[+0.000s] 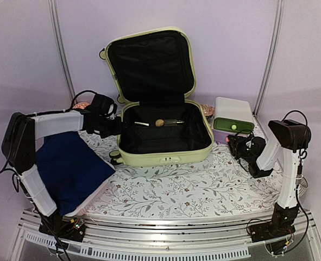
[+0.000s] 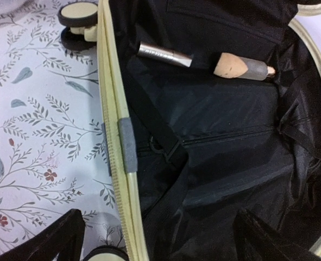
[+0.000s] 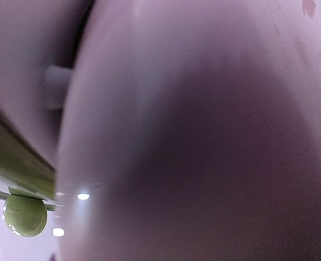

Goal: Open, take out, and arrange the luggage

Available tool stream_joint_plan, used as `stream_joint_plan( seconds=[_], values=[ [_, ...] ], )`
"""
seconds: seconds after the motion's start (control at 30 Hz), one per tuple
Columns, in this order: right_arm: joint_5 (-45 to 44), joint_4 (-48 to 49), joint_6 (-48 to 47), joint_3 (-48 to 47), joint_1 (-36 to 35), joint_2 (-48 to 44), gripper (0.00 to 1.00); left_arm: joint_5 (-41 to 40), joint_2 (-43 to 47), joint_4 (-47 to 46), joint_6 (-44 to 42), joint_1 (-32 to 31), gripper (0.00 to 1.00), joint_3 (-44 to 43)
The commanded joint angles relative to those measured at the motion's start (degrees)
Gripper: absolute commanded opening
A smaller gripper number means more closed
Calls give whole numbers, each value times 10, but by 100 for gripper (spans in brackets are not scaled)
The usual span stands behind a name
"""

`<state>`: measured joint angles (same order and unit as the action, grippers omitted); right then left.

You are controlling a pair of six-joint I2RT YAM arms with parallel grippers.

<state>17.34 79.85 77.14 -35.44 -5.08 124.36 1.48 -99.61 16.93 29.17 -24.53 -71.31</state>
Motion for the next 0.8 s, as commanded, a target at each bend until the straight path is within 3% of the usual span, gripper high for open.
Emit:
stream_joint_plan(
  seconds=[0.0, 0.23, 0.5, 0.63, 0.77],
  values=[
    [0, -1, 9, -12, 0, 15, 39, 10, -13, 13, 3, 6, 98, -9],
    [-10, -13, 20, -20, -10, 23, 43, 14, -43, 5, 12, 41, 93, 3],
    [-18, -8, 29, -36, -18, 35, 38, 43, -76, -30, 11, 69, 68, 0],
    [-22, -9, 29, -33, -18, 30, 35, 35, -94, -34, 13, 76, 49, -10],
    [-29, -8, 27, -20, -16, 18, 31, 27, -98, -51, 35, 91, 0, -9]
  ],
)
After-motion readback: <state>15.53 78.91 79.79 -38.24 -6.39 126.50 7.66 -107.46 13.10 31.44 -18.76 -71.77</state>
